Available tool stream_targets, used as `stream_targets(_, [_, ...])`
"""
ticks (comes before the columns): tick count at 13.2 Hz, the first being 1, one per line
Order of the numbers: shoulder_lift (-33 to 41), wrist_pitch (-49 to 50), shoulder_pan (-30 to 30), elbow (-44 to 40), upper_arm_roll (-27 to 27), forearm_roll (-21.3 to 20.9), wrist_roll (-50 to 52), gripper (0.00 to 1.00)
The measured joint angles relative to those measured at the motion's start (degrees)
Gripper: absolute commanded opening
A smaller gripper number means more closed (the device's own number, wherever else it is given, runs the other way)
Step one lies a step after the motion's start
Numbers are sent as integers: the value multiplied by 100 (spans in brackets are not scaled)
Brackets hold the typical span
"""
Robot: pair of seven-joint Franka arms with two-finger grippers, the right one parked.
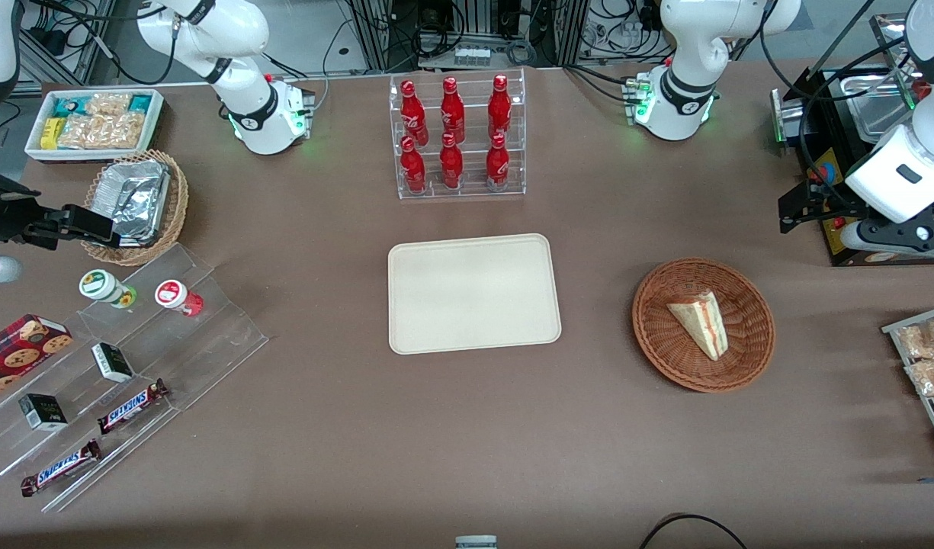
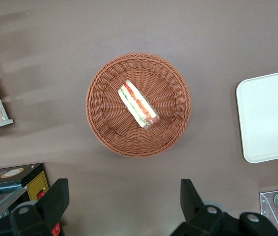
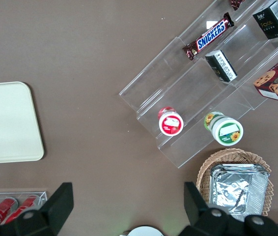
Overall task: Place sandwich from basket to tray
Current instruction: 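Start moving the left gripper toward the wicker basket, then lower the open left gripper around the wrapped sandwich in the basket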
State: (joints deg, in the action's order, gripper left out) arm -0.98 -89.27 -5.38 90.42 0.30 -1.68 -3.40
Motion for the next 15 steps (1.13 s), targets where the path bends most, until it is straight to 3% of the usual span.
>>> stream_targets(8, [18,-430,0,368,1,120,239,100])
stream_targets(15, [248,-2887,2,2698,10,156,1151,100])
